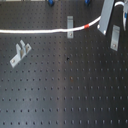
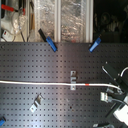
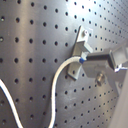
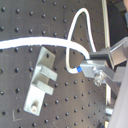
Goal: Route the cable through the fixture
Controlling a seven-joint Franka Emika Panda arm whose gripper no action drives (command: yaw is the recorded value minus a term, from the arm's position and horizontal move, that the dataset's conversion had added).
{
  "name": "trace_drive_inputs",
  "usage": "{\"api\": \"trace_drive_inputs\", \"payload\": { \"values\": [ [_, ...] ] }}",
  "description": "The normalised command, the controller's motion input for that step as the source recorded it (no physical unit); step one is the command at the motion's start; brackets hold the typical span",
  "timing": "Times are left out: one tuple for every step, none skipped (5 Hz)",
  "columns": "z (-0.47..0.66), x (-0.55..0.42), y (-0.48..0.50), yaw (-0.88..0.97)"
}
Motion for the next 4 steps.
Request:
{"api": "trace_drive_inputs", "payload": {
  "values": [
    [0.16,-0.296,0.421,0.0],
    [0.0,0.29,0.456,0.0],
    [0.01,0.0,0.0,0.0],
    [0.28,-0.475,-0.442,0.0]
  ]
}}
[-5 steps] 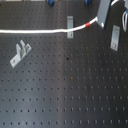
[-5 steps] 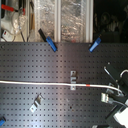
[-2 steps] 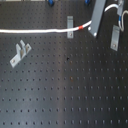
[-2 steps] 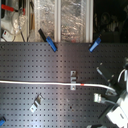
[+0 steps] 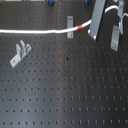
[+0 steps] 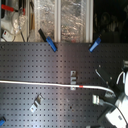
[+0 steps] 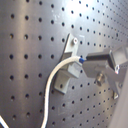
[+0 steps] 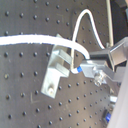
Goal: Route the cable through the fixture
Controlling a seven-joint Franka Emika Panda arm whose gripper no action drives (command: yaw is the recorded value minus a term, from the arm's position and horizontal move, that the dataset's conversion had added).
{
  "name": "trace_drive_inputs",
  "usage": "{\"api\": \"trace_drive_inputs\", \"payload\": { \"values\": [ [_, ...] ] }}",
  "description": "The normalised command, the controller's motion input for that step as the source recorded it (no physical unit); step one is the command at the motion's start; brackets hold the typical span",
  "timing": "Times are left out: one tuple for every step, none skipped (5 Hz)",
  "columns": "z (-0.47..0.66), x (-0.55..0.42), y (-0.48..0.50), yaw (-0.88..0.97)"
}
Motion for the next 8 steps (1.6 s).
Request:
{"api": "trace_drive_inputs", "payload": {
  "values": [
    [0.0,-0.021,-0.019,0.0],
    [0.0,-0.135,0.144,0.11],
    [0.07,-0.489,0.13,0.28],
    [0.0,-0.148,-0.049,0.05],
    [0.0,-0.139,0.057,0.17],
    [0.28,-0.666,-0.37,0.15],
    [0.0,-0.048,-0.031,0.0],
    [0.05,-0.81,0.016,0.03]
  ]
}}
